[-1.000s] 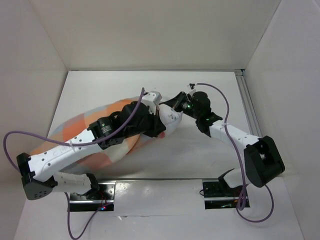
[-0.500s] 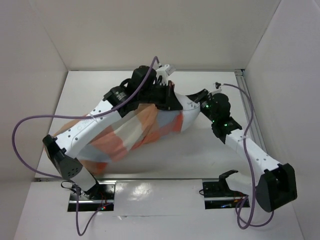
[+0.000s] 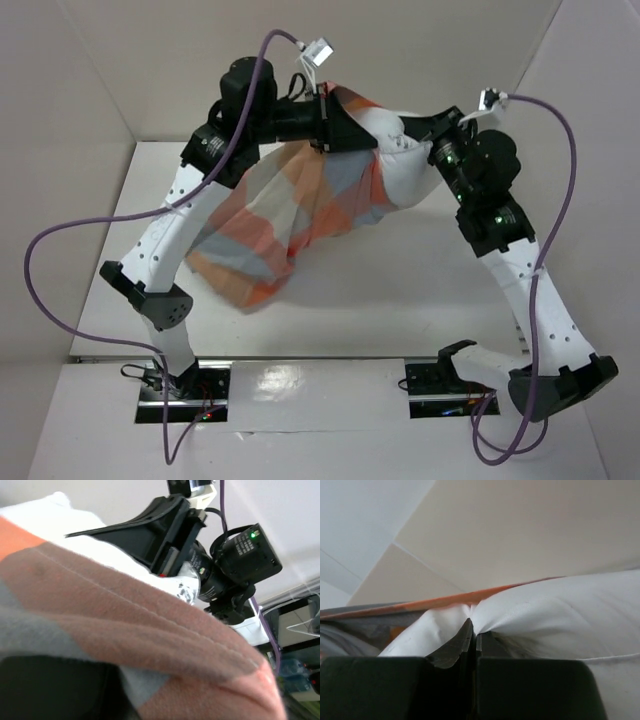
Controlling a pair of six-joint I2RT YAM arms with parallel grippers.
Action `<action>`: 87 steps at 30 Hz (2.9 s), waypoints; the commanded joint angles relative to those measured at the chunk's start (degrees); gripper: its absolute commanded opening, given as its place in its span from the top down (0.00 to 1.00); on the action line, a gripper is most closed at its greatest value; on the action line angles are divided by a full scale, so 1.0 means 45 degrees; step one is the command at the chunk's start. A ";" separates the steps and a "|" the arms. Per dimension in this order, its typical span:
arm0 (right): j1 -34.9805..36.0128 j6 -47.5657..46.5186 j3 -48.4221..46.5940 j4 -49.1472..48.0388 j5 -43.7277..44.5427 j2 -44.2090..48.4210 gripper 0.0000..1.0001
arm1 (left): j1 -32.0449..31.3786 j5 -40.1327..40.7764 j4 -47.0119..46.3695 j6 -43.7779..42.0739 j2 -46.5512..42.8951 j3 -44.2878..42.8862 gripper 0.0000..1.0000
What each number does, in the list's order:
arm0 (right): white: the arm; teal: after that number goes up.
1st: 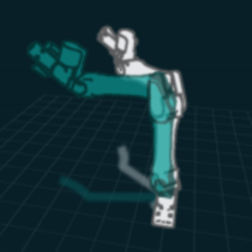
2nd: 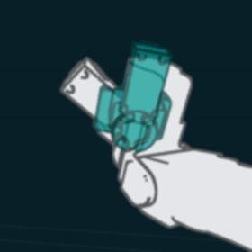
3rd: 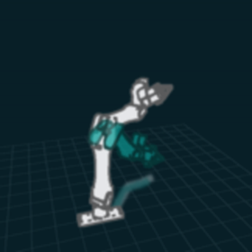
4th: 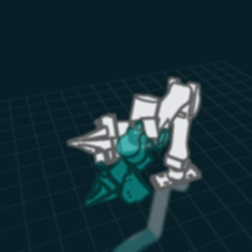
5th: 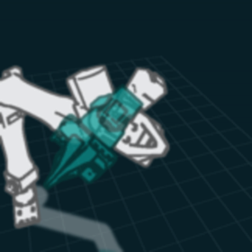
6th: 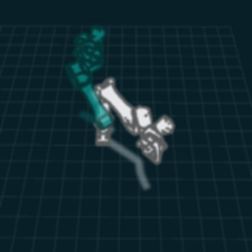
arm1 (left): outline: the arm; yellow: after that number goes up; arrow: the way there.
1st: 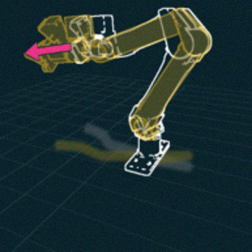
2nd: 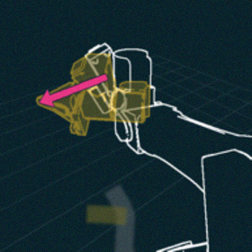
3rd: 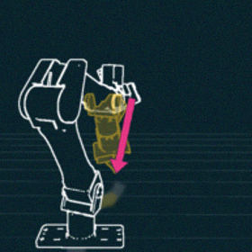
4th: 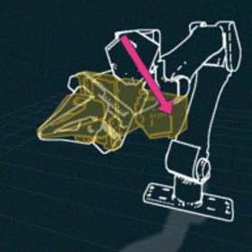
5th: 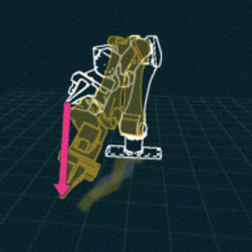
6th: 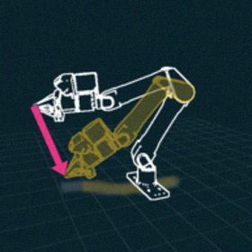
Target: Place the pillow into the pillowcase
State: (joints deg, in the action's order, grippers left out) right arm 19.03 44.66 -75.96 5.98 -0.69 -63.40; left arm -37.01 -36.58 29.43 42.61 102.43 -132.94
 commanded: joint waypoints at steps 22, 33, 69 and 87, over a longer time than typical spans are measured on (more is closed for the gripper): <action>0.0147 -0.2699 -1.0950 0.4080 -0.3716 -1.0012 1.00 | 0.7542 -0.3356 -1.2007 0.9221 -0.1454 0.2042 1.00; 0.0129 -0.2836 -1.0952 0.3457 -0.4589 -0.8920 0.85 | 0.7679 -0.3883 -1.2907 0.9828 -0.1317 0.2766 1.00; -0.0439 0.2847 -0.7572 -0.3926 -0.9398 -0.9955 0.05 | 0.8069 -0.4118 -1.2106 0.9320 -0.2548 0.3528 1.00; -0.0205 0.2089 -1.1499 -0.1213 -0.9945 -1.2711 0.68 | 0.7952 -0.4235 -1.2380 0.9437 -0.2665 0.3762 1.00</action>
State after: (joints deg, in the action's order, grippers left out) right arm 17.65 56.25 -124.36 -2.96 -43.62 -121.91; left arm -0.95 -56.95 -18.26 85.67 94.72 -114.61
